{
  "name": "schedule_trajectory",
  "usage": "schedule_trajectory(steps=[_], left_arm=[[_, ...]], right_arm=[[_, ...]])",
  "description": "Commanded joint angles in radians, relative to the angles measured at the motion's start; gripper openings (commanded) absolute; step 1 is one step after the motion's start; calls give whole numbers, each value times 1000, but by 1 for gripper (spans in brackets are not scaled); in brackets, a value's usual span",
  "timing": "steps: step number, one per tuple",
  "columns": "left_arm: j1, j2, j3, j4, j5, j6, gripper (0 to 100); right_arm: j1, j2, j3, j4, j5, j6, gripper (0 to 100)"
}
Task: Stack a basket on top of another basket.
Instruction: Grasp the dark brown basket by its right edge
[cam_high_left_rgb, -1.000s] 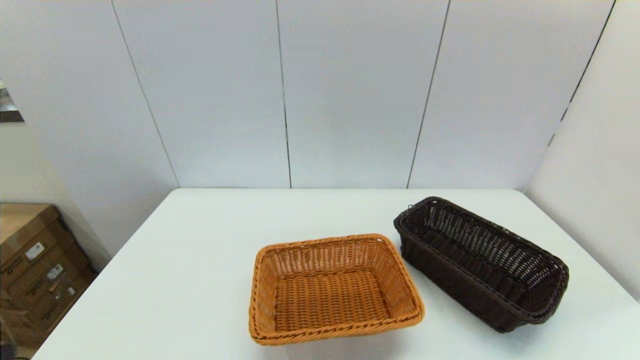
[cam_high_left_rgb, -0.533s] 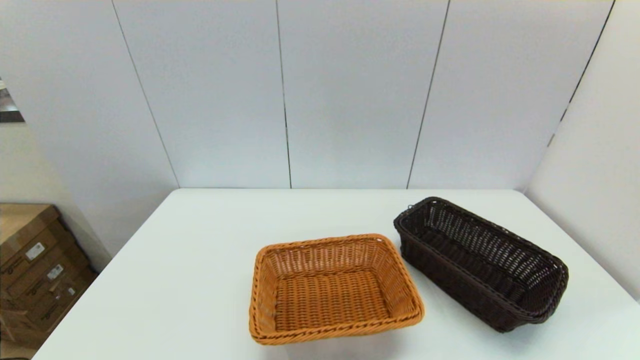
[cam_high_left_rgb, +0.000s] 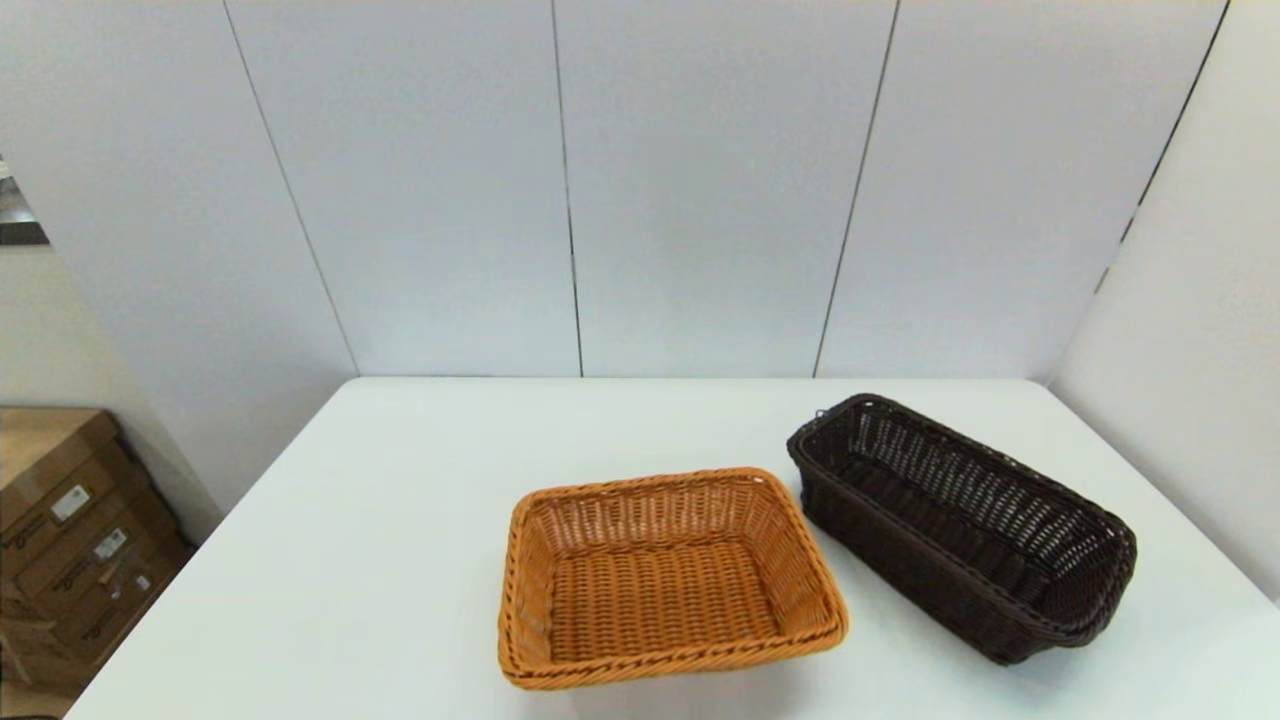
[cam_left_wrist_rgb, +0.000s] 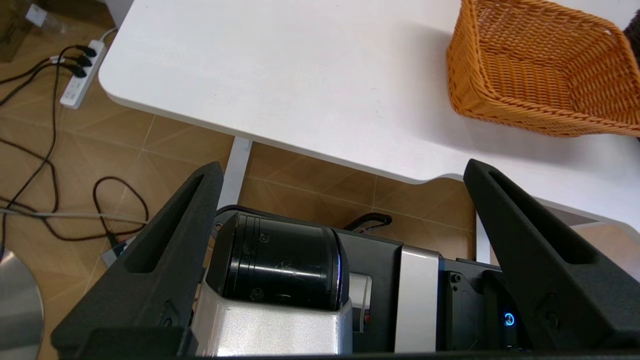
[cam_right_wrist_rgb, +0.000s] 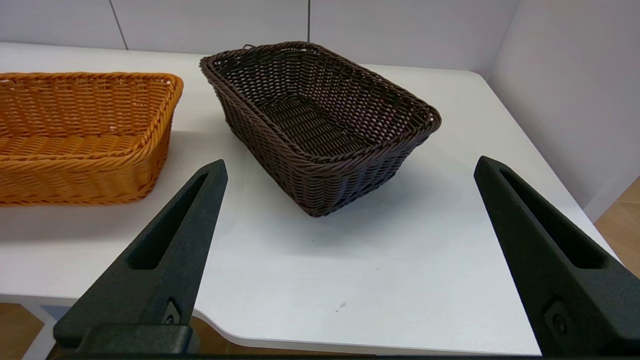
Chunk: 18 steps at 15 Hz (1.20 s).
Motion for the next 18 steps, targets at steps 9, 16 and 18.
schedule_trajectory(steps=[9,16,18], left_arm=[[-53,108,21,-101,-1,-78,100],[-80,-42,73,-100,-3,-56,100],[-64,-85,89,-104,-6,-7,100]], right_arm=[[0,0,0,0,1,-2,100],[0,0,0,0,-1,-2,100],[0,0,0,0,-1,0,100]])
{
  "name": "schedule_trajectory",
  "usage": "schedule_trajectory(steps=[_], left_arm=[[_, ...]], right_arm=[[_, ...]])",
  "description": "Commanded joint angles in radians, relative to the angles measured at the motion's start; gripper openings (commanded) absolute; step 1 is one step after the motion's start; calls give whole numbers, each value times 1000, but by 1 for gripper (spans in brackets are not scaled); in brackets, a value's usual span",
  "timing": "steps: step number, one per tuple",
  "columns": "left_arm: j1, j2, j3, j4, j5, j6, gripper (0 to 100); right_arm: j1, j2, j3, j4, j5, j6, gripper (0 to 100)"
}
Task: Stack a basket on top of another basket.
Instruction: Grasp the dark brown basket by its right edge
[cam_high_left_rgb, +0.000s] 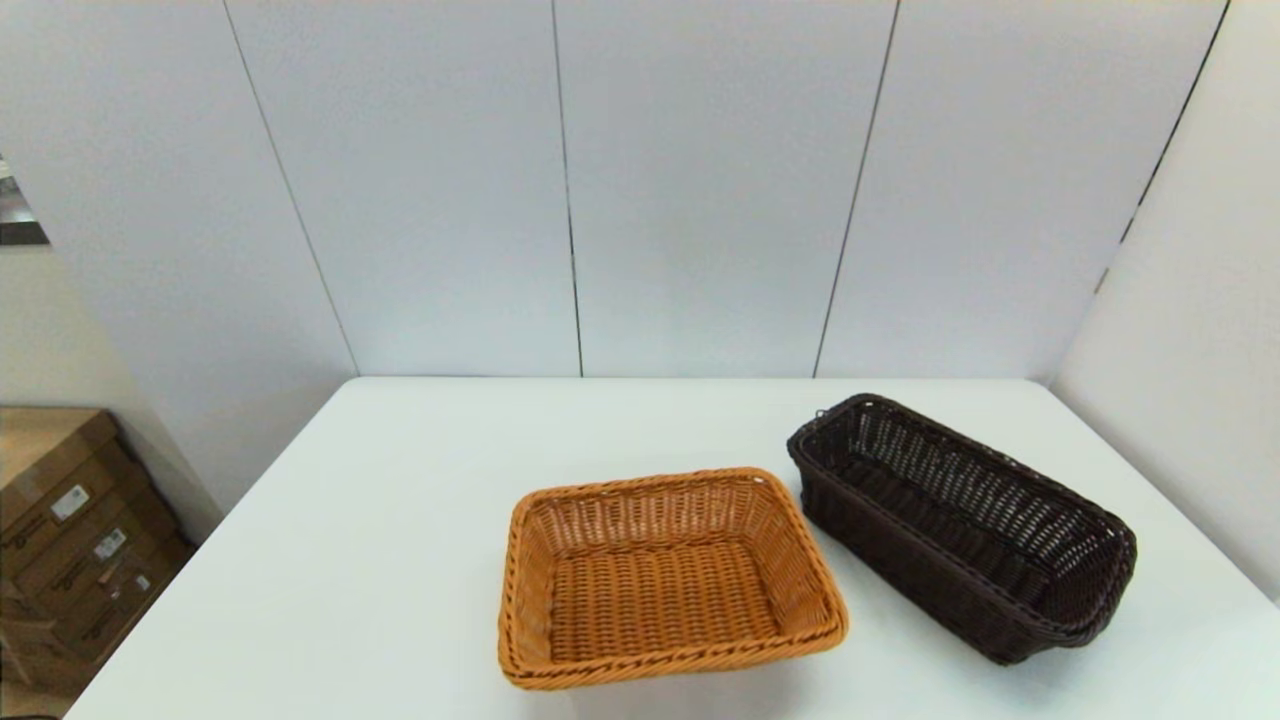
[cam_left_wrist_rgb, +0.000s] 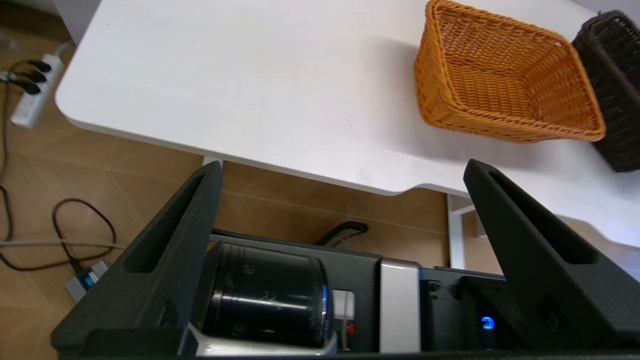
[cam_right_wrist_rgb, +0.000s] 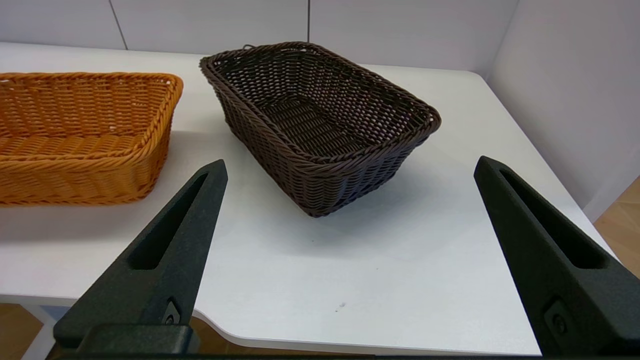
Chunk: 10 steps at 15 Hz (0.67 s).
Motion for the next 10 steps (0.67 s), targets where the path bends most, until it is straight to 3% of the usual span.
schedule_trajectory(steps=[1,5,10], left_arm=[[21,-95,30,1,-25,67,100],[26,-210,61,-4,-67,119,100],[26,-261,111,-22,-17,149,100]], right_arm=[[0,0,0,0,0,0,100],[0,0,0,0,2,0,100],[0,0,0,0,-3,3,100]])
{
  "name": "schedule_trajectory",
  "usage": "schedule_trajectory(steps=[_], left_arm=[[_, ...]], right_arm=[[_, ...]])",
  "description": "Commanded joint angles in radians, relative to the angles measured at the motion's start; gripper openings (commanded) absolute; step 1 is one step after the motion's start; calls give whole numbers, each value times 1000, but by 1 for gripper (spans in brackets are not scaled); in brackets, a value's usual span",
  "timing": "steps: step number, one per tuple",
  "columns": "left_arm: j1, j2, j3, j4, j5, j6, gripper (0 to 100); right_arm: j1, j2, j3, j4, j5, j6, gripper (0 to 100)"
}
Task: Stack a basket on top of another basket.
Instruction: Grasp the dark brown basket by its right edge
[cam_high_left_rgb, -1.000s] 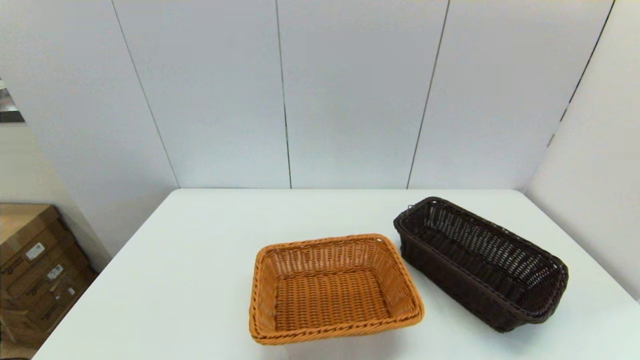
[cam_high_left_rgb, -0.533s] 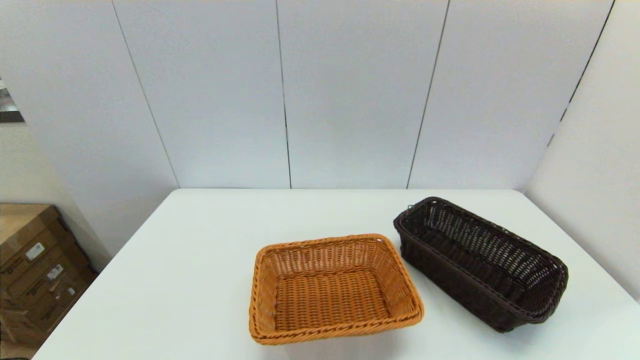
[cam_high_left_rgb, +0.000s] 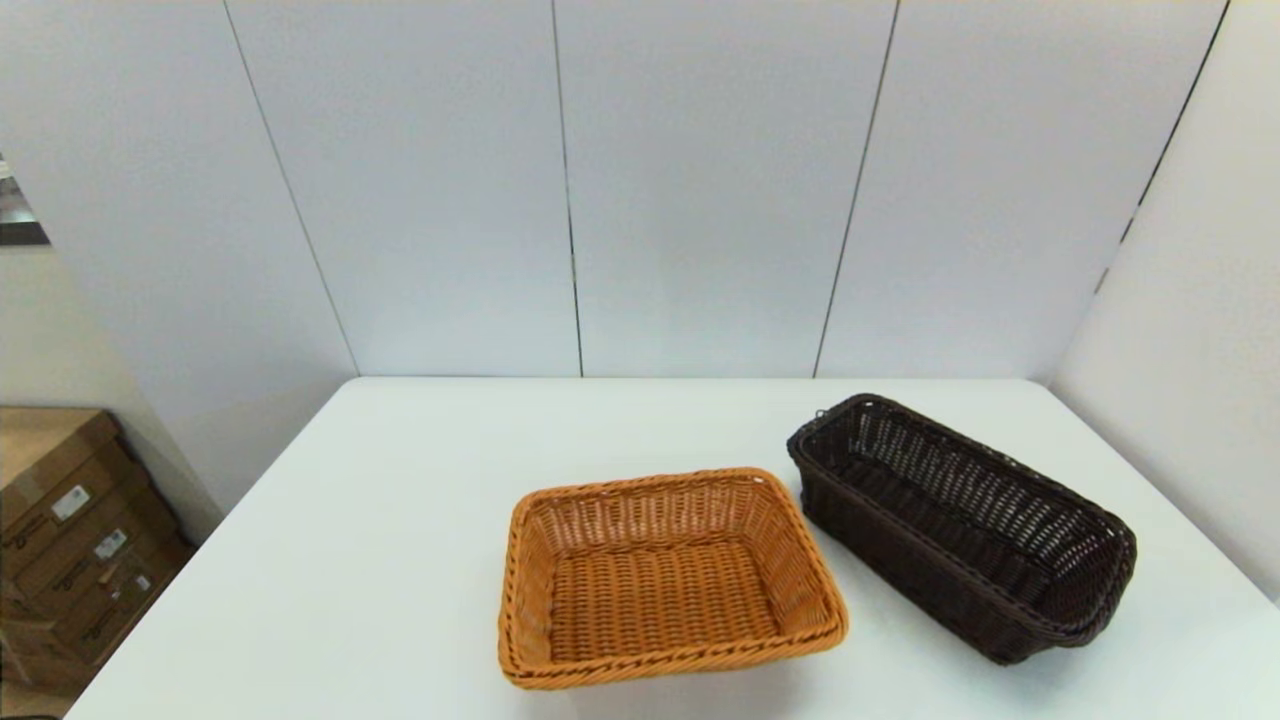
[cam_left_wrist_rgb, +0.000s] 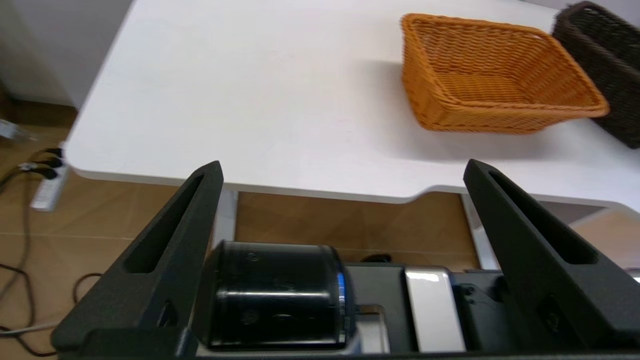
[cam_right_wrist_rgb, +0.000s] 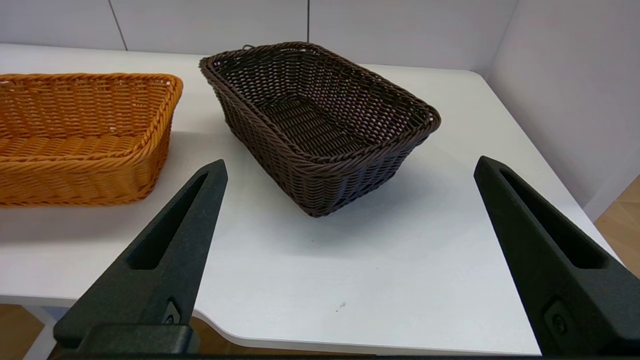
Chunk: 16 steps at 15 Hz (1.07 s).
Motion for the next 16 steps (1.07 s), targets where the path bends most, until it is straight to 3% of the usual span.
schedule_trajectory(steps=[1,2,5,7,16], left_arm=[[0,-27,54,-41,27,25,100],[0,-27,106,-104,31,51,100],[0,-27,333,-458,90,101,100],[0,-27,427,-602,129,124,100],[0,-27,620,-866,172,235,100]], right_arm=[[0,0,0,0,-1,0,100],[0,0,0,0,-1,0,100],[0,0,0,0,-1,1,100],[0,0,0,0,1,1,100],[0,0,0,1,4,-2,100]])
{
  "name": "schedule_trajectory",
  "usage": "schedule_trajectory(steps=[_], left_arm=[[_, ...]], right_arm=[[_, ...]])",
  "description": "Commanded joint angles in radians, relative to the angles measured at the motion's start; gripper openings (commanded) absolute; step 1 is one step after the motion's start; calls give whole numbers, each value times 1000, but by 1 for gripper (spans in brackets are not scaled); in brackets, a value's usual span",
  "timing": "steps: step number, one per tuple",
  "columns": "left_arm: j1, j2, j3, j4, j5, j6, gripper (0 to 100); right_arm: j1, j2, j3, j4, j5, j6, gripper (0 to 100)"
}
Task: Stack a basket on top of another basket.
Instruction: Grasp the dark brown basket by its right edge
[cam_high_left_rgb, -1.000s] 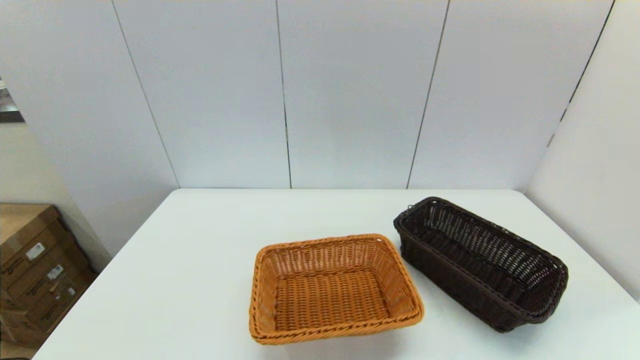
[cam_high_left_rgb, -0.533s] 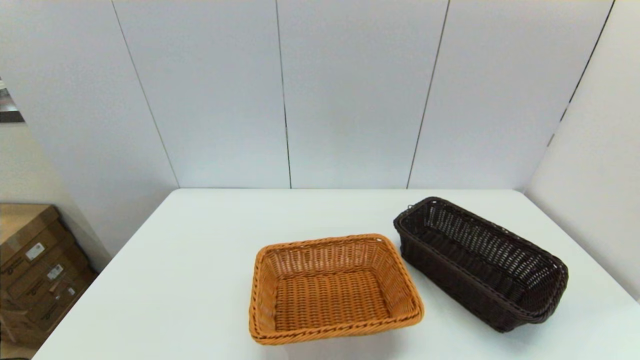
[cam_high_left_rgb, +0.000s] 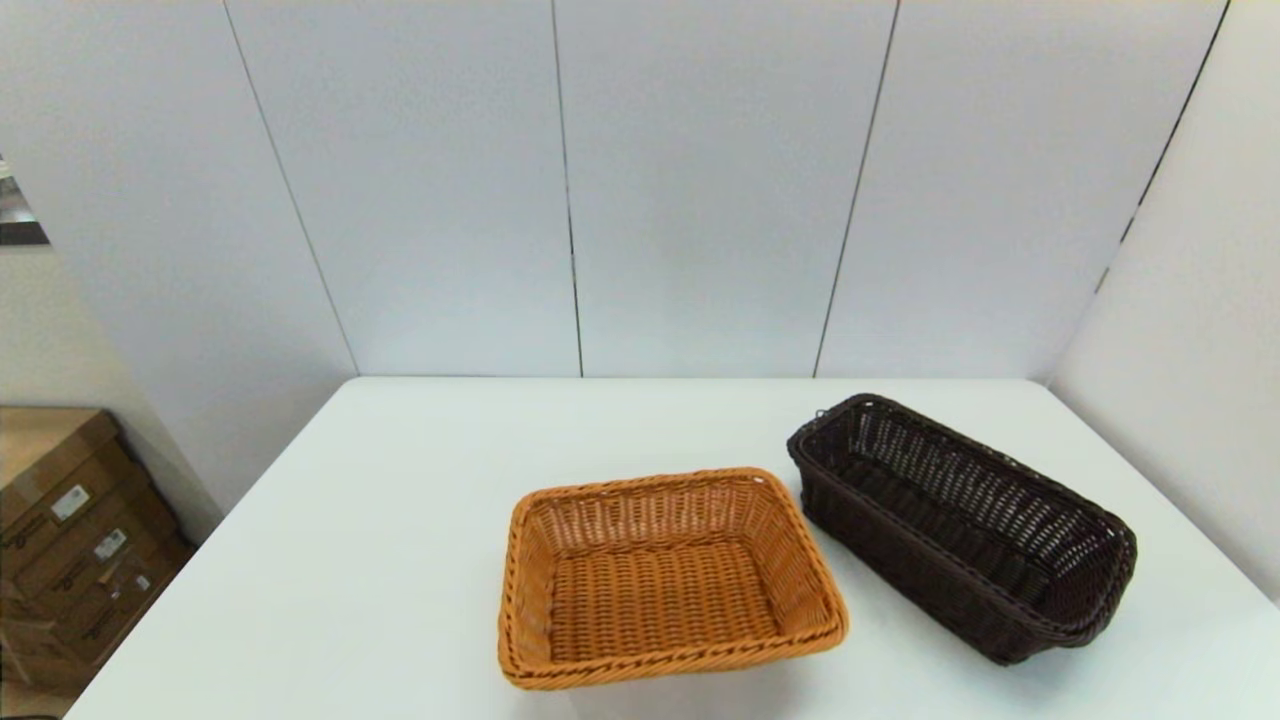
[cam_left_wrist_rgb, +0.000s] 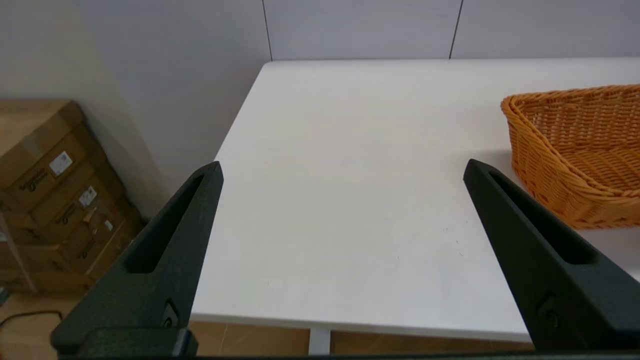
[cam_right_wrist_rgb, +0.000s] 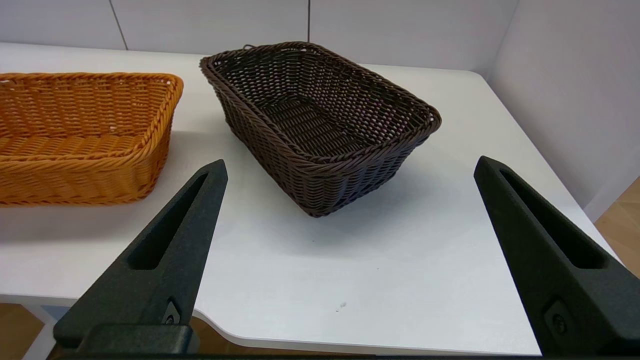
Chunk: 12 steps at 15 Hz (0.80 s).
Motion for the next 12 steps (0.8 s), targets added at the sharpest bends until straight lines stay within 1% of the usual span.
schedule_trajectory(steps=[1,3,4,6,12], left_arm=[[1,-2,30,-24,-10,-7,100],[0,-2,63,-27,-48,3,100],[0,-2,72,-53,-61,2,100],[0,-2,82,-84,-64,-1,100],[0,-2,82,-85,-61,-7,100]], right_arm=[[0,0,0,1,0,0,100],[0,0,0,1,-2,3,100],[0,0,-1,1,-4,3,100],[0,0,-1,1,-4,6,100],[0,0,-1,1,-5,11,100]])
